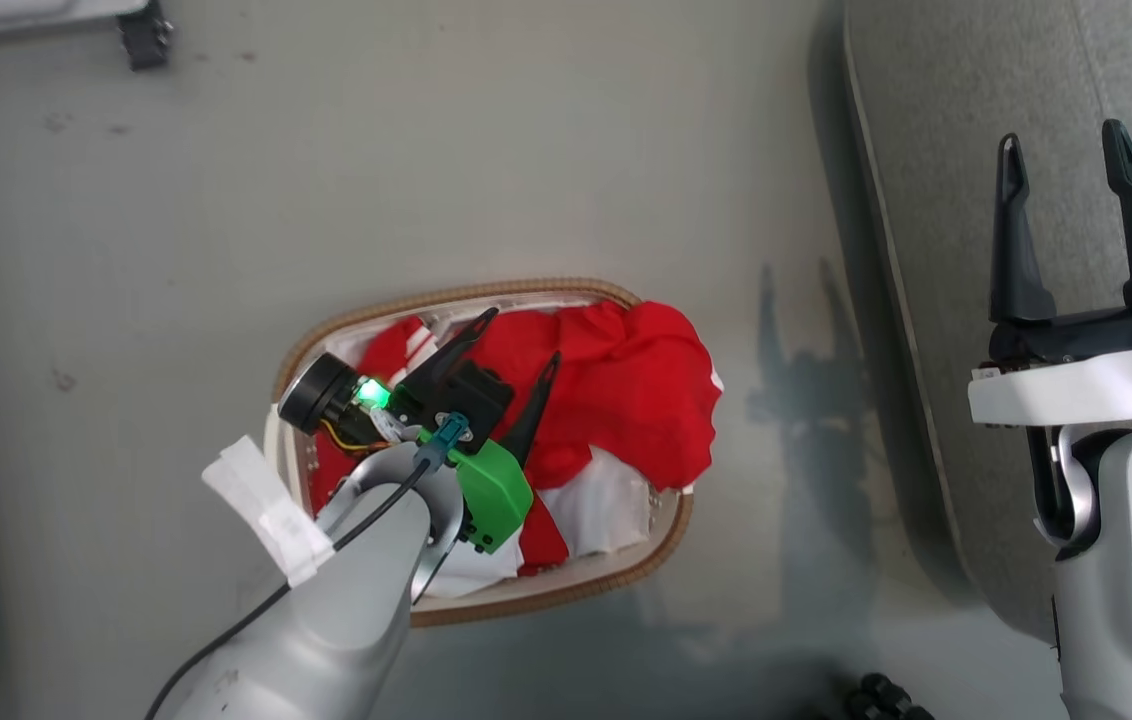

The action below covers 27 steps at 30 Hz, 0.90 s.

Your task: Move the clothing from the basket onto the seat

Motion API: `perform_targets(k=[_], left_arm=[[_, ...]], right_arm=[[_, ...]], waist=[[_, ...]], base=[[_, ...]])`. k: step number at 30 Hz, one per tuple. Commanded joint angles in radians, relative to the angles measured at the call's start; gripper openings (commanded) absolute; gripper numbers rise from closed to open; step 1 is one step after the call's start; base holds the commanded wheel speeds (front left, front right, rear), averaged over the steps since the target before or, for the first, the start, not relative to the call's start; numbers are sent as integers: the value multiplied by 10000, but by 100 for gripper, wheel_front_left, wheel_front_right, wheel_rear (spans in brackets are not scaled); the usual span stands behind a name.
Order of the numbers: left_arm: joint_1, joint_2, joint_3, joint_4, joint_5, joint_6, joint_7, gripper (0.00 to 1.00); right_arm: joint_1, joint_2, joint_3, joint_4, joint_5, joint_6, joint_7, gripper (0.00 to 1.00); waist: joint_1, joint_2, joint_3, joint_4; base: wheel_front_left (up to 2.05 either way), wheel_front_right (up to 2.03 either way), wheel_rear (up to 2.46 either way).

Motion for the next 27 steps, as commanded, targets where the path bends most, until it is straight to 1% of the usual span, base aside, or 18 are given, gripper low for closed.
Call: perform_targets(k=[1,6,14,22,27], left_arm=[[-392,76,-147,301,161,-53,-7,100],[-1115,75,-571,1385,198,-117,-7,100],[-2136,299,-414,2685,-91,-138,-7,100],[-2805,289,-541,3822,-66,-97,-4,100],[-3024,175,-586,4396,-187,40,222,100]], right_arm=[[-205,-22,11,-56,97,-10,-25,100],[-438,-19,128,-60,476,-10,-25,100],[-818,-20,410,-128,1053,-11,-25,100],[-999,-19,503,-119,1400,-10,-25,100],[-1001,-19,600,-66,1507,-10,-25,100]], waist=[[-3,-1,1398,-819],[-3,-1,2123,-1208],[-3,-1,2977,-1713],[-3,-1,3264,-1917],[-3,-1,3315,-1964]], base=[[0,0,0],[0,0,0],[0,0,0],[0,0,0],[0,0,0]])
